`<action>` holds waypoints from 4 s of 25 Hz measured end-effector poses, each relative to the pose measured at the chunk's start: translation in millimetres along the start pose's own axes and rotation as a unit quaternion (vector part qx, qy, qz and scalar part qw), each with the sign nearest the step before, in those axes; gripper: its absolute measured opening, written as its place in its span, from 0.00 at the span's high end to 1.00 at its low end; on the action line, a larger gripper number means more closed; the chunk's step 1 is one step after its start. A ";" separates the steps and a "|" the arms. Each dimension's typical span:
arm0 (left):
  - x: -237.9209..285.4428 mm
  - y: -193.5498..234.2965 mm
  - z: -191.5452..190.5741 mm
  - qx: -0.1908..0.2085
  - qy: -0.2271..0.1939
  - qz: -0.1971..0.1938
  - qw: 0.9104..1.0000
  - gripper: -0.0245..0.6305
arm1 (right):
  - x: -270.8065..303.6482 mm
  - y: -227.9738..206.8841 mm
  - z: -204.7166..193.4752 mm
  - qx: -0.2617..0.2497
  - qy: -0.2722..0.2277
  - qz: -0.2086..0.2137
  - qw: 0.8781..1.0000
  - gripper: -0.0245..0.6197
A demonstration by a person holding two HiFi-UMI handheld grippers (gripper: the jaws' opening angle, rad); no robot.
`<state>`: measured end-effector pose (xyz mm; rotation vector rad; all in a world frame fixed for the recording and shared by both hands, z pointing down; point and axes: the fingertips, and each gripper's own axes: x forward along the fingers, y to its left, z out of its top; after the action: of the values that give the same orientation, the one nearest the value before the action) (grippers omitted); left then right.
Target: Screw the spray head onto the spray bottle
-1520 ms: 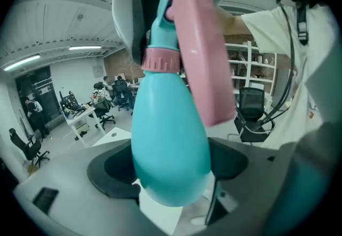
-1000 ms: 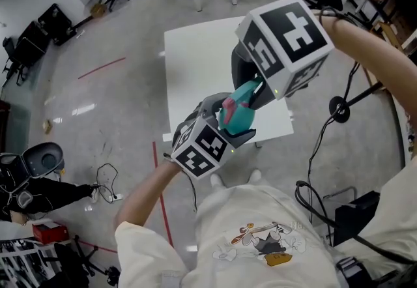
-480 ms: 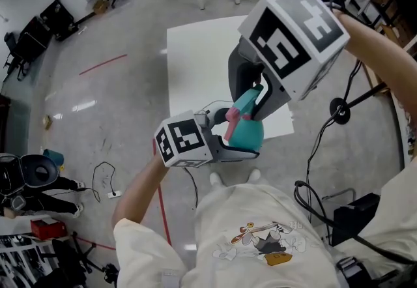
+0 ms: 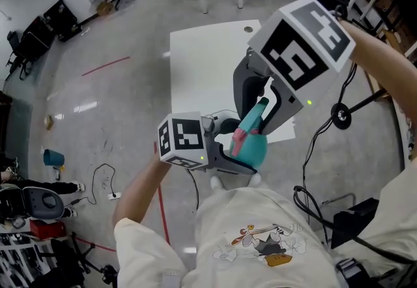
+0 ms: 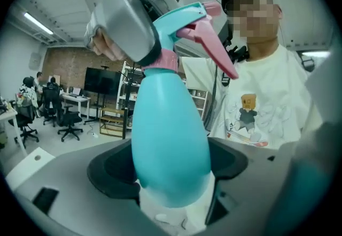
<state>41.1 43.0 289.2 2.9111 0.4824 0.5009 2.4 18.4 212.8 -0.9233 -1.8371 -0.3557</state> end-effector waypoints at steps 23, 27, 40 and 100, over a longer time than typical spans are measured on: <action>-24.6 -12.8 35.1 0.032 0.004 0.016 0.999 0.34 | -38.1 0.0 40.4 -0.019 -0.106 0.004 0.994 0.76; -23.9 -12.2 30.7 0.023 0.005 0.009 1.000 0.34 | -34.9 -1.3 35.5 -0.015 -0.094 0.001 0.995 0.76; -25.0 -21.9 42.7 0.032 -0.034 -0.031 0.998 0.34 | -42.9 0.9 46.1 -0.008 -0.125 0.003 0.992 0.76; -62.9 132.9 -35.5 -0.004 0.133 0.576 0.806 0.34 | -11.9 -73.2 -69.1 0.394 -0.001 -0.220 0.892 0.76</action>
<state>10.7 -99.6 329.7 2.7742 -1.3667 0.9996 -3.5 -77.5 245.2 0.0573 -1.9306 0.1358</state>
